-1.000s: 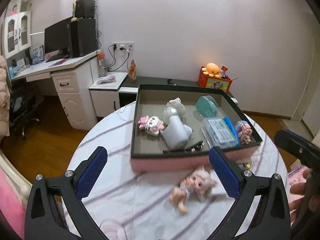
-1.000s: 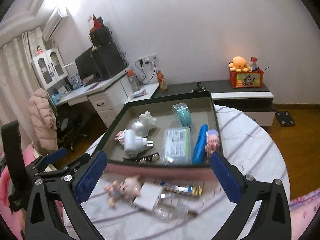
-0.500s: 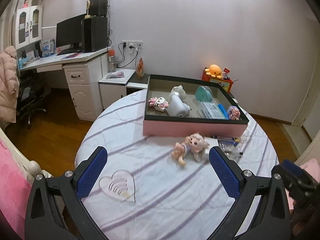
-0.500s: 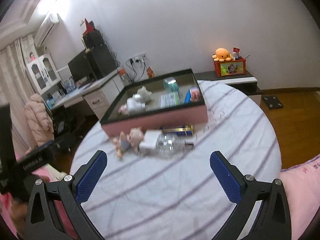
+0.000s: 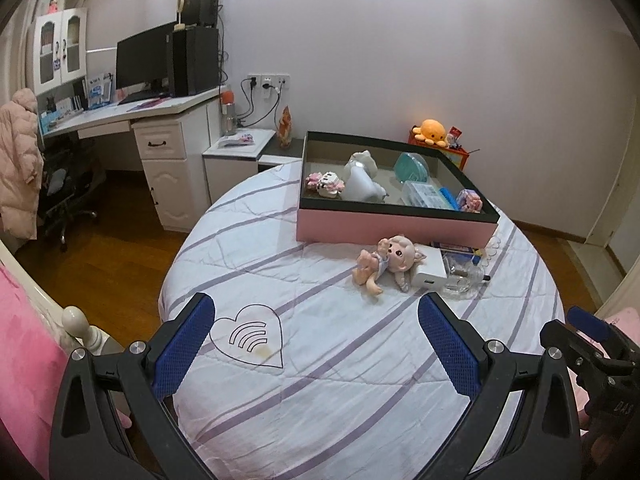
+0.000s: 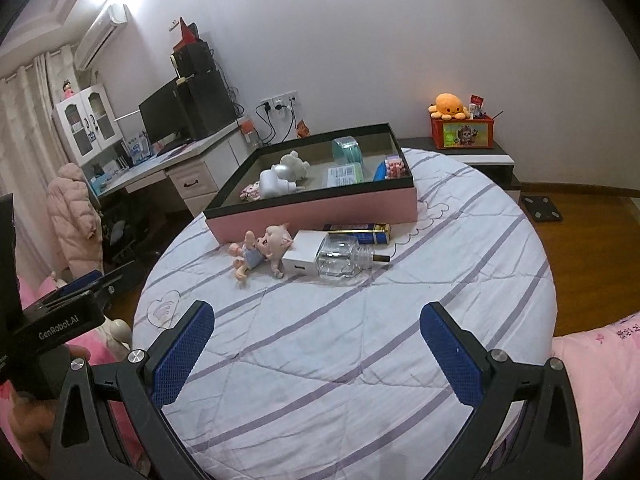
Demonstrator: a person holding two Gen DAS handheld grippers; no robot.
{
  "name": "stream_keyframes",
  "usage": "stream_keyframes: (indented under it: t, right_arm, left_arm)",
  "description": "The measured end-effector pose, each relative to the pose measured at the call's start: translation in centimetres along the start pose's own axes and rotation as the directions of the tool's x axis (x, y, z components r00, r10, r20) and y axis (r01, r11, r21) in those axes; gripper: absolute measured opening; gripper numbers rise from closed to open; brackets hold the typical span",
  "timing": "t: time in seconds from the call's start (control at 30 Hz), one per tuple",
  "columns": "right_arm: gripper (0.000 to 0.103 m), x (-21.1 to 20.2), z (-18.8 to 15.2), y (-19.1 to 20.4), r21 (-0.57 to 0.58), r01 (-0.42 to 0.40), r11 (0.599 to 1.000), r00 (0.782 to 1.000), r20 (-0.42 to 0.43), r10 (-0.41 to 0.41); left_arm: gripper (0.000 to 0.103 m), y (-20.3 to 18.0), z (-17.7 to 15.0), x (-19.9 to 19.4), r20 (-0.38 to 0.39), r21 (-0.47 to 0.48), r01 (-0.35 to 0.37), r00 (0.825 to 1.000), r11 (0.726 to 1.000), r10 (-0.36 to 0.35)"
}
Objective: Organize rigid objects
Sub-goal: 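Withdraw both grippers from the tray back toward the doll and bottle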
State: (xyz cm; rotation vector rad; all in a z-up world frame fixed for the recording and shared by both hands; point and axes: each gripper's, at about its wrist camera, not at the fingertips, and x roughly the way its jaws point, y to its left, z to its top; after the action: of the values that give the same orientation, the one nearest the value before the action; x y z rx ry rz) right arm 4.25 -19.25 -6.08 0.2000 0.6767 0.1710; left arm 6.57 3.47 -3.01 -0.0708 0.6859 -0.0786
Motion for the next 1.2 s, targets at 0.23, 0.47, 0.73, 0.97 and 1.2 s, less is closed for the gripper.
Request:
stream_keyframes:
  t: [0.23, 0.47, 0.73, 0.97, 1.2]
  right_arm:
    - [0.103, 0.4, -0.2, -0.4, 0.004, 0.010, 1.000, 1.000, -0.015, -0.010]
    - [0.103, 1.3, -0.1, -1.2, 0.016, 0.027, 0.999, 0.999, -0.035, -0.027]
    - [0.103, 3.7, 1.0, -2.2, 0.017, 0.037, 0.999, 0.997, -0.066, -0.036]
    - [0.103, 6.8, 2.1, -3.3, 0.025, 0.033, 0.999, 0.993, -0.112, -0.030]
    - [0.103, 9.6, 2.5, -3.8, 0.028, 0.041, 0.999, 0.988, -0.149, -0.037]
  left_arm:
    - [0.103, -0.7, -0.4, 0.6, -0.012, 0.023, 0.013, 1.000, 1.000, -0.013]
    - [0.103, -1.5, -0.7, 2.3, -0.041, 0.053, 0.023, 0.999, 0.998, -0.021]
    - [0.103, -2.1, 0.3, 5.7, -0.072, 0.075, 0.027, 0.997, 0.997, -0.022]
    - [0.103, -3.3, 0.8, 10.0, -0.133, 0.144, 0.053, 0.991, 0.988, -0.033]
    - [0.103, -4.3, 1.0, 13.7, -0.179, 0.202, 0.068, 0.983, 0.977, -0.032]
